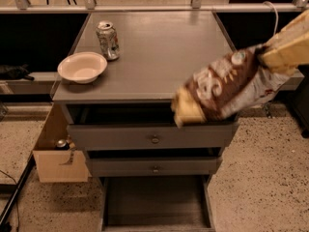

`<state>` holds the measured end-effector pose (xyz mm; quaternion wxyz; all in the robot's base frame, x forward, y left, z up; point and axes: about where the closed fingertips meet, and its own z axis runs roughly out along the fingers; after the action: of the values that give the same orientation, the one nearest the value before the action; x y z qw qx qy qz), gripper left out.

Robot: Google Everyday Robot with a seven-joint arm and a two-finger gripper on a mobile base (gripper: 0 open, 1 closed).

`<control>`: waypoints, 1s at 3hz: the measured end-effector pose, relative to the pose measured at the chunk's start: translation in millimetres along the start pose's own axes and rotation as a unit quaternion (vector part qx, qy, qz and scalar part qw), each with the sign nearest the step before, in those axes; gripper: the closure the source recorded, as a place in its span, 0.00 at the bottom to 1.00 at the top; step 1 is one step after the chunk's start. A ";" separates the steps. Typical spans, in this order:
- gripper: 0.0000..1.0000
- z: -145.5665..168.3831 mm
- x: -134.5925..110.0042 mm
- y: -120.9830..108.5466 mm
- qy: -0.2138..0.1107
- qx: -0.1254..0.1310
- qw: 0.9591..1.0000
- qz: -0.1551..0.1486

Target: Place brown chip bag into bottom drawer

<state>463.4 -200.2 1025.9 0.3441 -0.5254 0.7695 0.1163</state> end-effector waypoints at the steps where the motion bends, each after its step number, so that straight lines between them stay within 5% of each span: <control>1: 1.00 7.2 29.2 58.2 0.001 -0.044 0.999 0.014; 2: 1.00 17.5 54.3 100.8 0.008 -0.080 0.996 0.031; 3: 1.00 27.9 51.0 94.8 0.012 -0.080 0.996 0.032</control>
Offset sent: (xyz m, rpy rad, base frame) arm -0.1303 0.0142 -0.0957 0.0665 0.2329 0.0791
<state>379.7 -182.4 954.8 0.2877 -0.5274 0.7783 0.1824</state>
